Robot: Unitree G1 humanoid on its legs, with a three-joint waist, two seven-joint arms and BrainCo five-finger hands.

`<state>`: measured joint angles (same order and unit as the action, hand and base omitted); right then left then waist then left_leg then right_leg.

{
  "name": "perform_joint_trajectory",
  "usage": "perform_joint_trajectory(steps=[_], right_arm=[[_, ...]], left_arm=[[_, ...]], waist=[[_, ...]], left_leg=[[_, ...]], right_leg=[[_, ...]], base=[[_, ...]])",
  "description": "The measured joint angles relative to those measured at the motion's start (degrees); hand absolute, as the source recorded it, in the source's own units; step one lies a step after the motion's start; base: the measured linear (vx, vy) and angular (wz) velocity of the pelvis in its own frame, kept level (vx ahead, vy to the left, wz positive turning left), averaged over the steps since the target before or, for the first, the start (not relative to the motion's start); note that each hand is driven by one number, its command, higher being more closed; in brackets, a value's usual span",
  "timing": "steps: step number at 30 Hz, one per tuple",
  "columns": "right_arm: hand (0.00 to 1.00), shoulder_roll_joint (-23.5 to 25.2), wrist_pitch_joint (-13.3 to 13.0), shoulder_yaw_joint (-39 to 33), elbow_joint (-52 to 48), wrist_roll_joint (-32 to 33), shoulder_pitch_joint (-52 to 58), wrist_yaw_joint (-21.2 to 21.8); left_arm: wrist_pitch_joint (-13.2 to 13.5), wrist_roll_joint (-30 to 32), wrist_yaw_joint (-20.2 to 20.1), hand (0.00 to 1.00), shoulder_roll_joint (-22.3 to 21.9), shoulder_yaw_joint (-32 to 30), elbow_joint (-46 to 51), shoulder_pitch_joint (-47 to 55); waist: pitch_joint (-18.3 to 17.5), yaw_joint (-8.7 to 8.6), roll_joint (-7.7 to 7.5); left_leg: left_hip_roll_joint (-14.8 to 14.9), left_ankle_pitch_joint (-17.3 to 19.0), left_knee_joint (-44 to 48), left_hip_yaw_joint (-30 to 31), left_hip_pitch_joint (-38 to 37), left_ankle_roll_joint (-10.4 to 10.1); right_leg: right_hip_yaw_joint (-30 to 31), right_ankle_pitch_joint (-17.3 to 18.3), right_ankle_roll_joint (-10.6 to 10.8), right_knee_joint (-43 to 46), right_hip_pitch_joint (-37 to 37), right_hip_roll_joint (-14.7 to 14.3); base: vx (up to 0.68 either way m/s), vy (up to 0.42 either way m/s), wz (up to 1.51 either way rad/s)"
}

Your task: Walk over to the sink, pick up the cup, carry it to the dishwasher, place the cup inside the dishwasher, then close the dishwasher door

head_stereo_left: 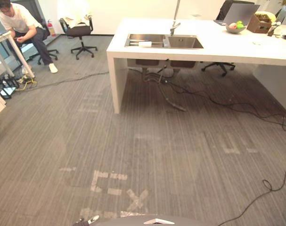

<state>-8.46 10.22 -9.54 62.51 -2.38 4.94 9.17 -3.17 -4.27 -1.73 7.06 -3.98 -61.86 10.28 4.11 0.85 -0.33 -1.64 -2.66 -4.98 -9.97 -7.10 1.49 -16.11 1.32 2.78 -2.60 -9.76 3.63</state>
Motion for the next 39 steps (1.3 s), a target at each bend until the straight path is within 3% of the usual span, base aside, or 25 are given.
perform_joint_trajectory(steps=[2,7,11,15,20,30,36,39], right_arm=[[0.00,-0.06,-2.59,0.13,0.41,-0.28,0.18,2.71],[0.00,-0.22,-4.17,0.67,1.22,-0.29,0.11,2.93],[0.00,-0.51,-6.51,2.56,1.39,-0.32,0.16,2.94],[0.00,-0.49,-6.31,2.63,1.44,-0.25,-0.02,2.60],[0.00,-0.08,-6.19,2.68,1.48,-0.49,-0.75,-0.27],[0.00,0.08,-10.00,2.94,1.45,-2.63,-0.85,-2.23],[0.00,0.03,-11.63,3.79,1.36,-2.61,-0.61,-2.86],[0.00,0.06,-11.89,3.60,1.04,-2.52,-0.34,-4.48]], left_arm=[[0.06,-0.05,-0.31,0.00,0.05,-0.01,0.00,0.12],[0.10,0.04,-0.37,0.00,0.07,-0.08,0.02,0.18],[1.82,0.11,-0.20,0.00,0.05,-0.08,0.02,0.58],[2.71,0.13,0.20,0.00,0.03,-0.08,0.02,0.69],[6.59,4.66,1.89,0.00,0.04,0.10,0.22,0.59],[6.10,5.17,4.04,0.00,0.27,1.93,0.60,0.35],[8.96,7.13,5.72,0.00,0.23,2.43,0.61,0.50],[9.64,7.13,6.41,0.00,0.32,3.21,0.62,0.54]], waist=[[0.03,-0.04,-0.05],[0.04,0.00,-0.11],[0.08,-0.01,-0.26],[0.31,-0.04,-0.40],[1.18,-0.17,-0.52],[1.84,-0.05,-0.26],[1.95,-0.30,-0.36],[2.36,-0.78,-0.71]], left_leg=[[-0.01,-0.03,0.00,0.13,0.07,-0.04],[-0.05,-0.01,-0.01,0.50,0.49,-0.03],[-0.08,0.30,0.00,0.64,0.55,-0.05],[-0.16,0.10,0.01,0.60,0.25,0.34],[-0.17,0.15,0.02,0.56,-0.08,0.26],[0.09,0.51,0.00,-0.81,-0.99,-0.17],[-0.10,0.60,0.01,-0.89,-1.43,-0.02],[-0.96,1.31,0.02,0.35,-1.75,0.92]], right_leg=[[-0.01,0.12,-0.22,-0.05,0.00,0.01],[-0.11,0.27,-0.25,-0.09,-0.08,0.02],[-0.21,0.54,0.16,0.00,-0.05,0.02],[-0.19,0.37,-0.09,0.26,-0.02,0.01],[-0.24,0.40,-0.10,0.20,-0.32,-0.04],[1.22,0.47,0.09,0.47,-0.34,-0.02],[1.14,0.22,0.31,0.40,-0.67,0.21],[-0.57,4.70,1.71,7.84,1.75,2.35]], base=[[-0.04,0.015,0.00],[-0.01,0.009,0.02],[0.04,0.005,0.02],[0.07,0.000,0.00],[0.02,-0.002,0.00],[-0.04,0.010,-0.06],[-0.02,0.015,-0.03],[0.03,0.041,0.21]])
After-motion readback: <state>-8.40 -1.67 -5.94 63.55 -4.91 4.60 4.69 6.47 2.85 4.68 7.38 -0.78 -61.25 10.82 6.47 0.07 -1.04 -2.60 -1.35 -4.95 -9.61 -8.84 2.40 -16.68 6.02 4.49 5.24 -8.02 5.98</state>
